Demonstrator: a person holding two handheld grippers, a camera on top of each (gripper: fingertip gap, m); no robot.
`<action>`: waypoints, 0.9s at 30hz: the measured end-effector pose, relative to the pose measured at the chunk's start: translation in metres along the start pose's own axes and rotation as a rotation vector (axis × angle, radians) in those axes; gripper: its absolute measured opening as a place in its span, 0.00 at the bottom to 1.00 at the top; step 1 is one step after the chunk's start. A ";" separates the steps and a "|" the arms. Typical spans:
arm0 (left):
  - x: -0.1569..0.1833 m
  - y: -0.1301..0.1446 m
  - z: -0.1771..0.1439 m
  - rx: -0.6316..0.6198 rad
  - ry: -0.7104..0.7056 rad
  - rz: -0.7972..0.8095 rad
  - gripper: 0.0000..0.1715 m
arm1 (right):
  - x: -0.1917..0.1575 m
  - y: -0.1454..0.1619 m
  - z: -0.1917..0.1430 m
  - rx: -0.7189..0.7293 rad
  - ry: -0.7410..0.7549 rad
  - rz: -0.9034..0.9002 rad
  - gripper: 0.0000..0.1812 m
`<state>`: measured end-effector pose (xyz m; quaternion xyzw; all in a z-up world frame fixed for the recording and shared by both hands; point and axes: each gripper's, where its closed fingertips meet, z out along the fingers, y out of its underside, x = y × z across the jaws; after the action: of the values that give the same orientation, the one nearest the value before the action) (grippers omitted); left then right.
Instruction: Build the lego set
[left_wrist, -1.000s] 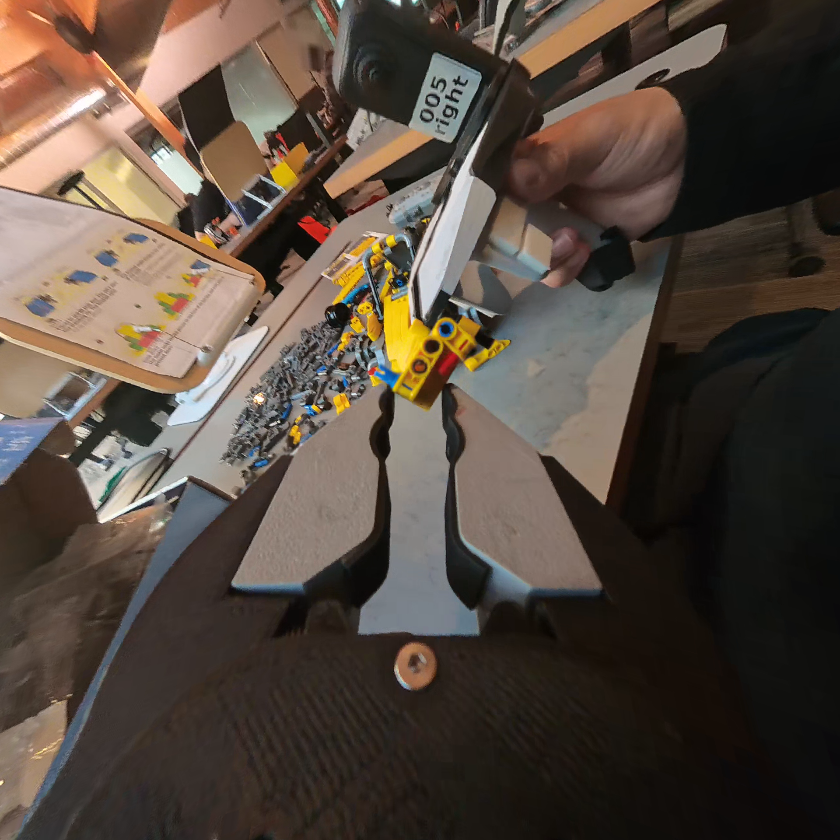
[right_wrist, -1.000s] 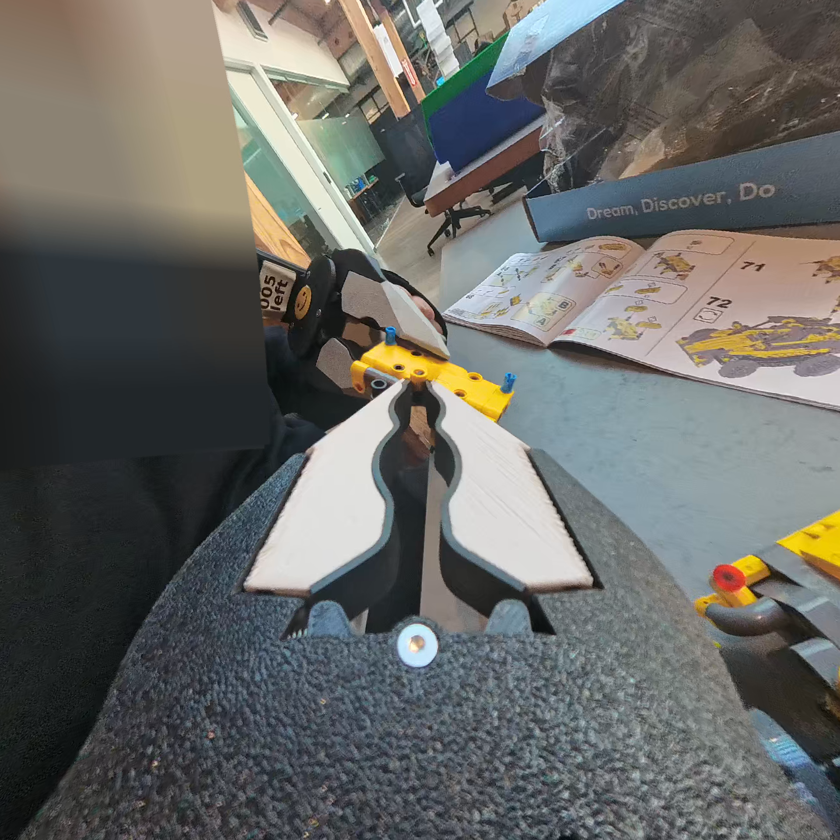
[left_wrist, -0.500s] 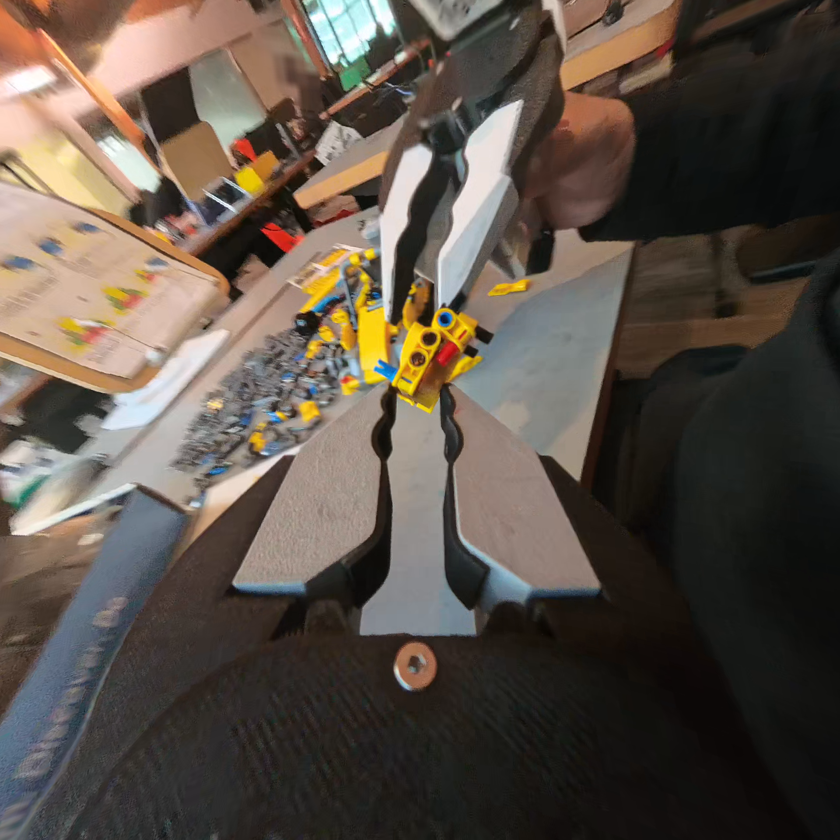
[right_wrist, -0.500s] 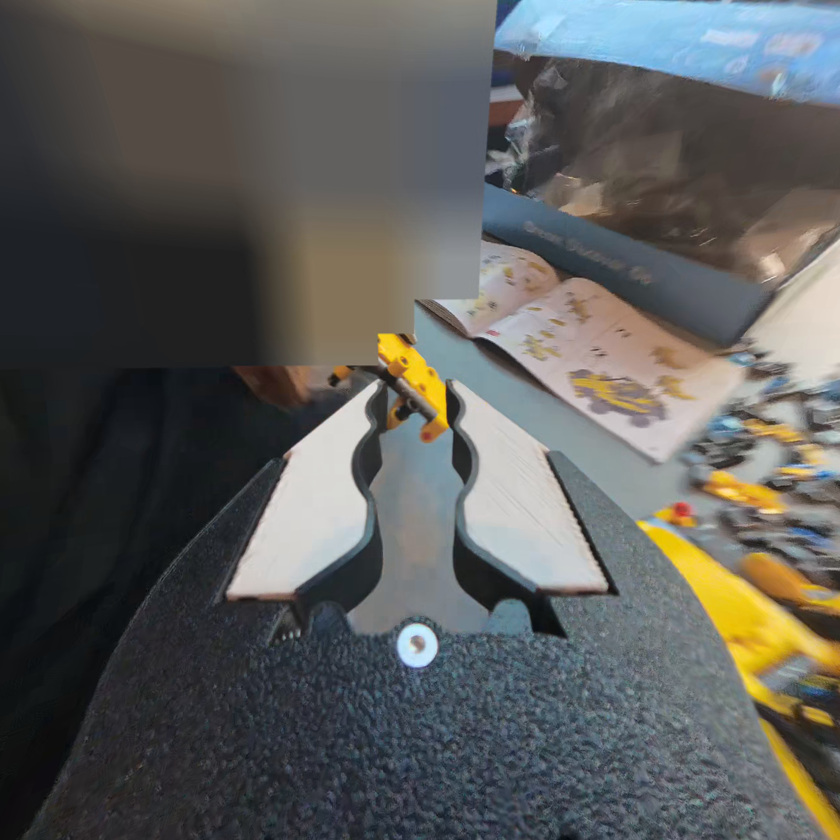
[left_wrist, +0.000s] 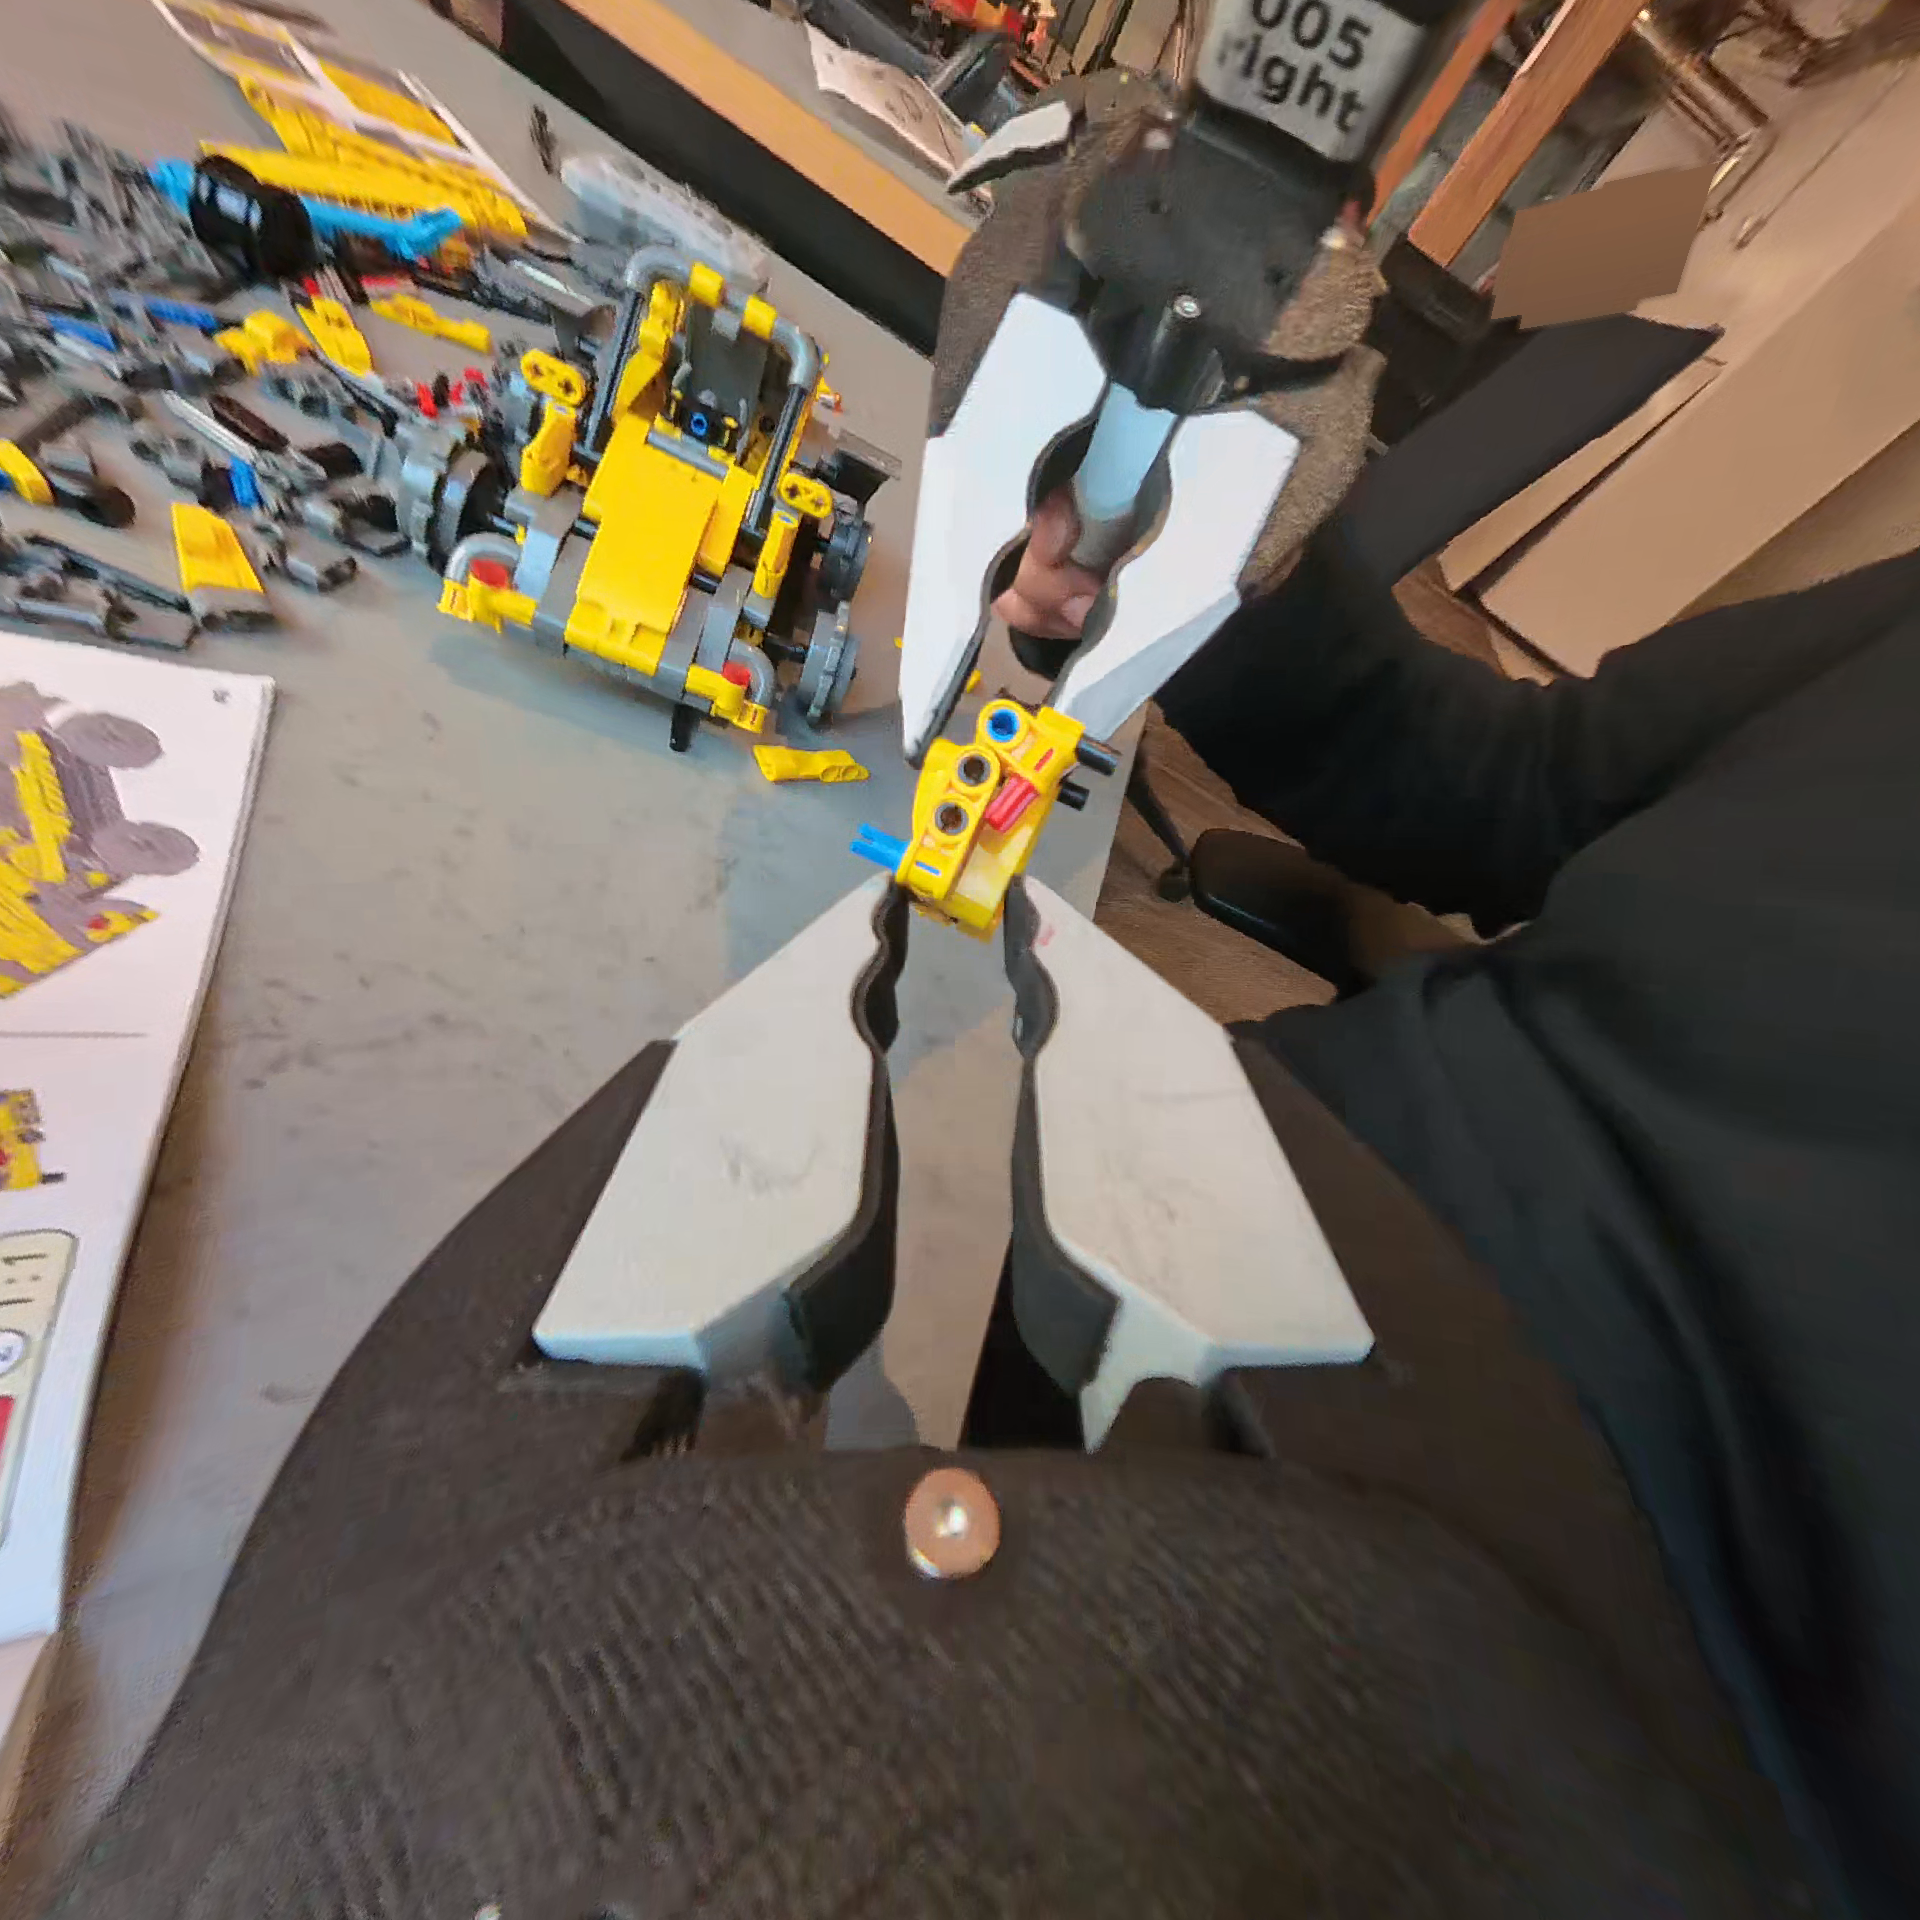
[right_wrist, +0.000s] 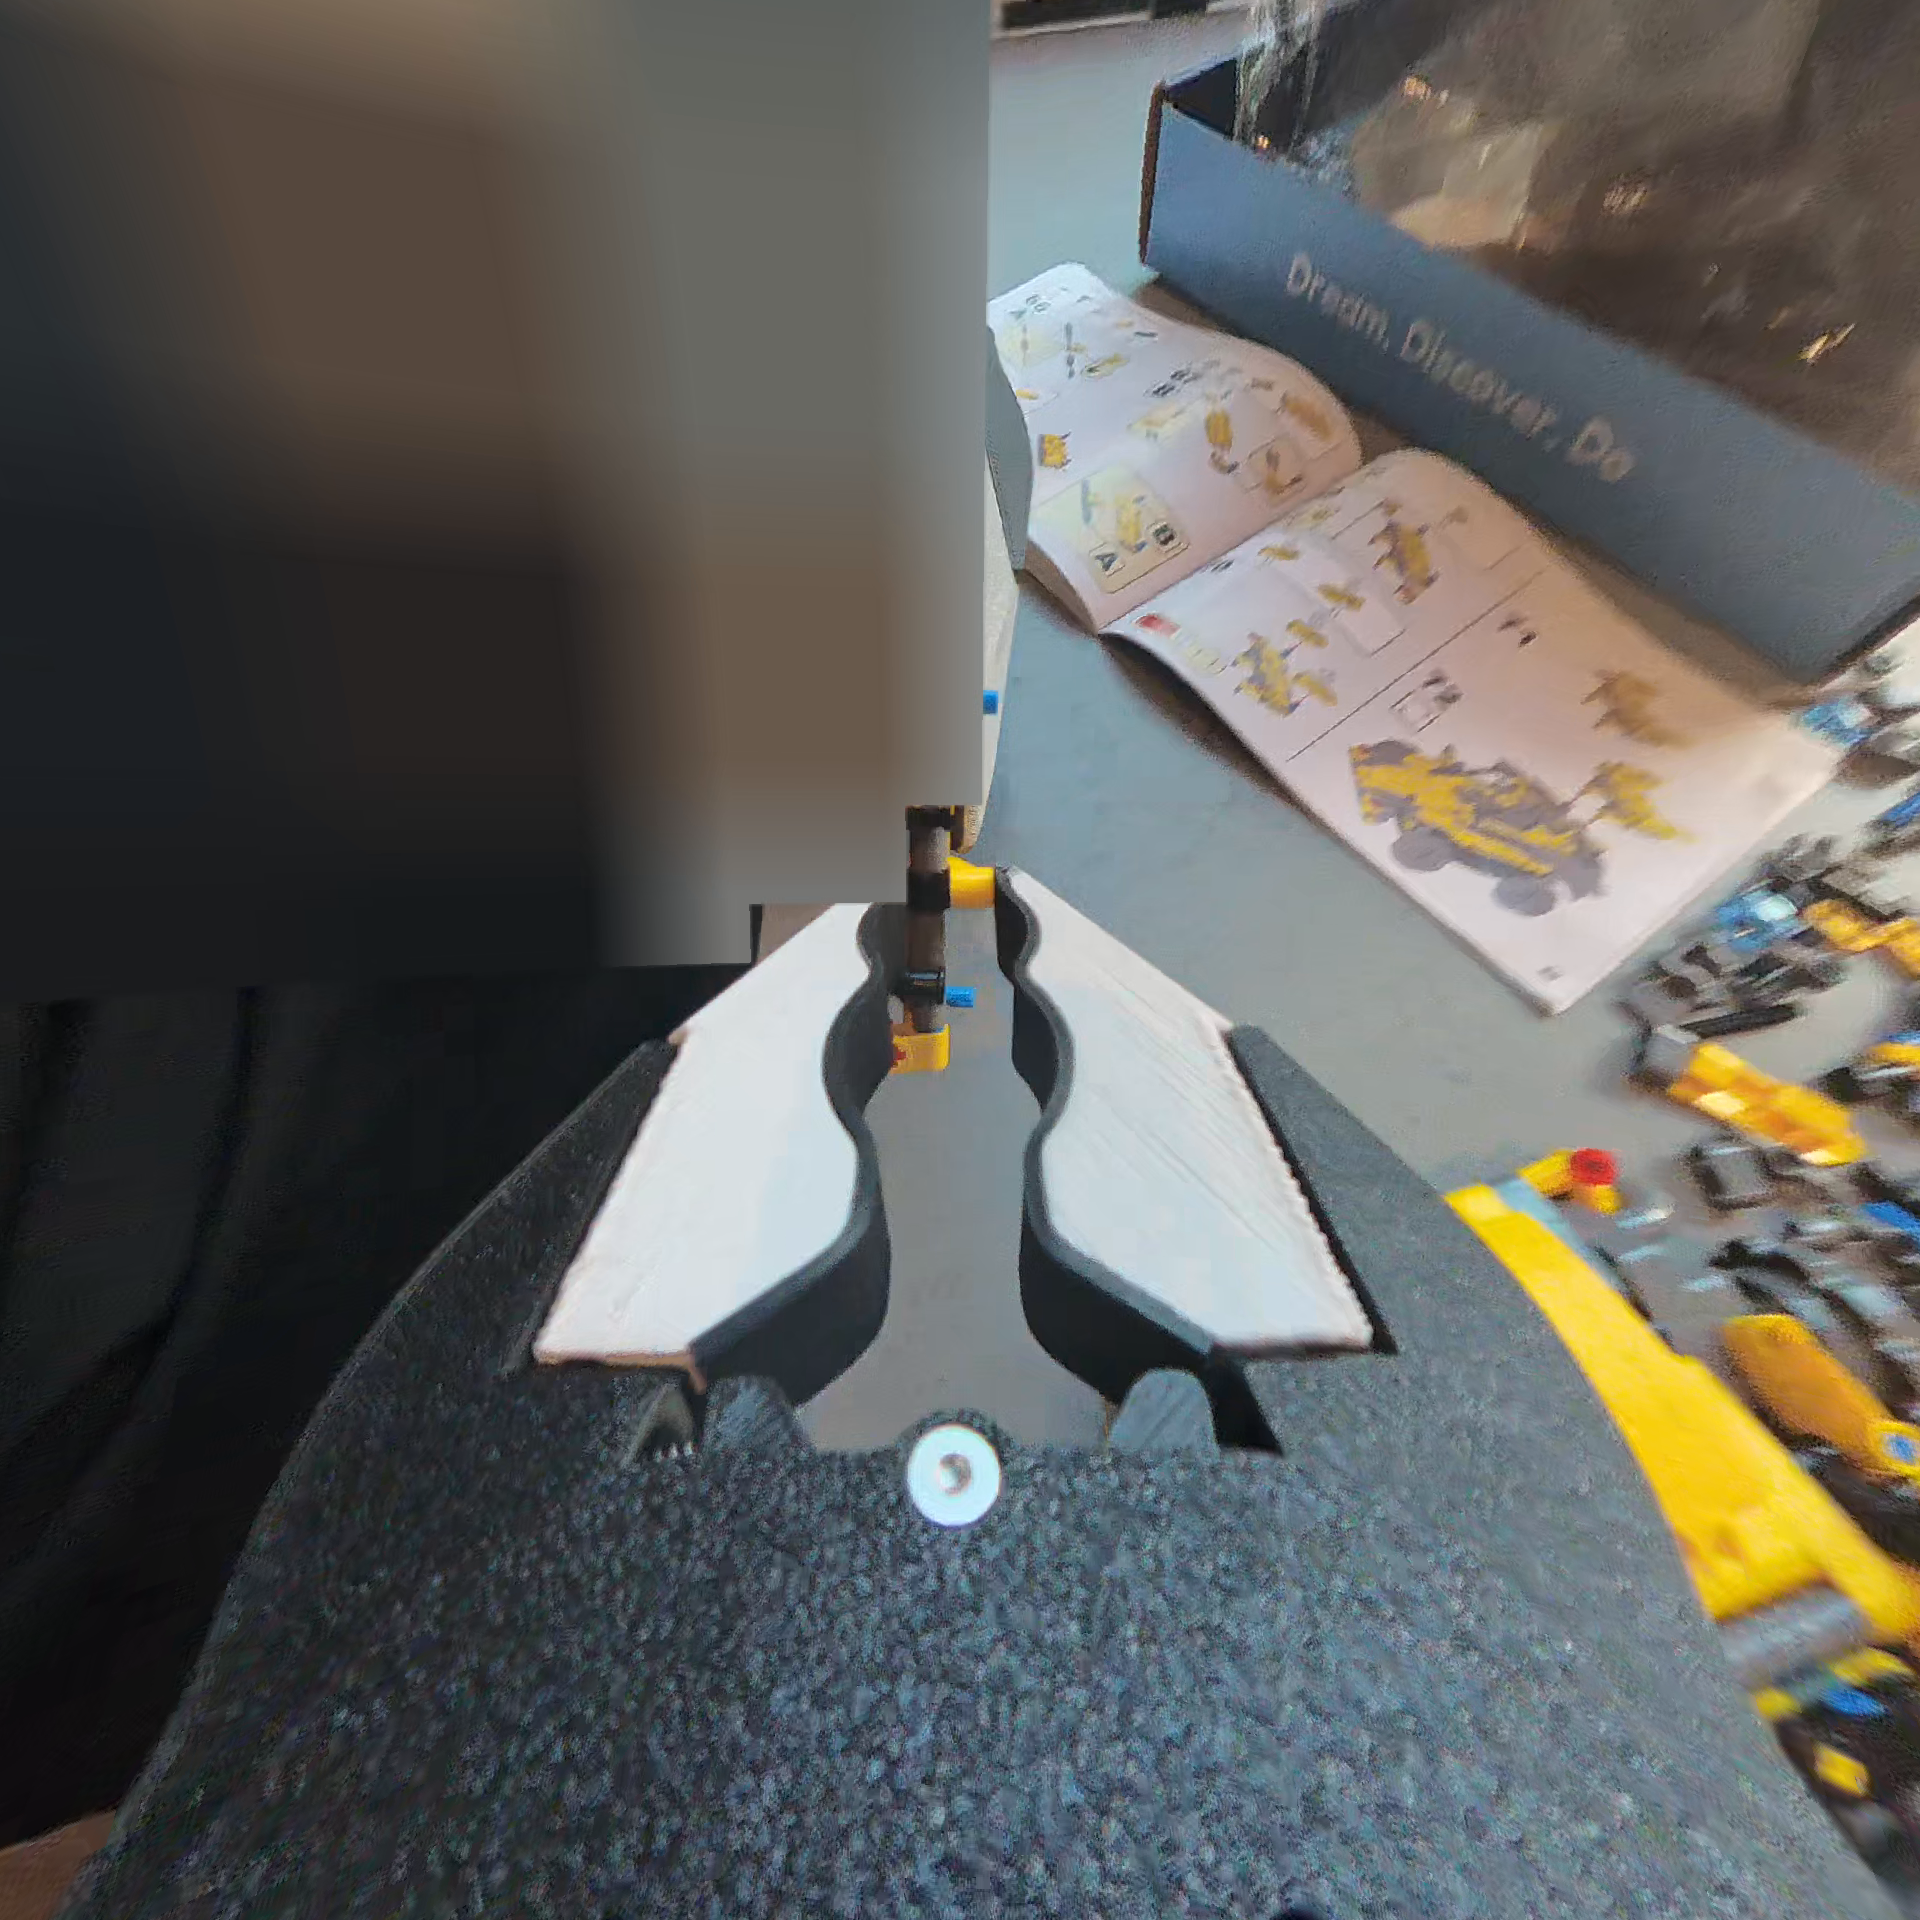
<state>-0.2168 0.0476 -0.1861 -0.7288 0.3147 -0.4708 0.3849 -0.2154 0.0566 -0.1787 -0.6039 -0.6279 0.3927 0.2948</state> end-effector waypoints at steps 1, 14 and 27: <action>0.000 0.001 0.001 -0.006 0.016 -0.031 0.09 | 0.000 0.001 0.001 0.009 -0.040 0.066 0.09; -0.006 0.005 0.002 0.010 0.176 -0.381 0.09 | 0.005 0.006 0.001 0.075 -0.277 0.487 0.09; -0.007 0.003 -0.001 0.032 0.197 -0.403 0.09 | 0.008 0.001 -0.001 0.107 -0.288 0.521 0.07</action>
<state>-0.2206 0.0521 -0.1914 -0.7212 0.1915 -0.6120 0.2620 -0.2147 0.0645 -0.1802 -0.6663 -0.4656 0.5693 0.1232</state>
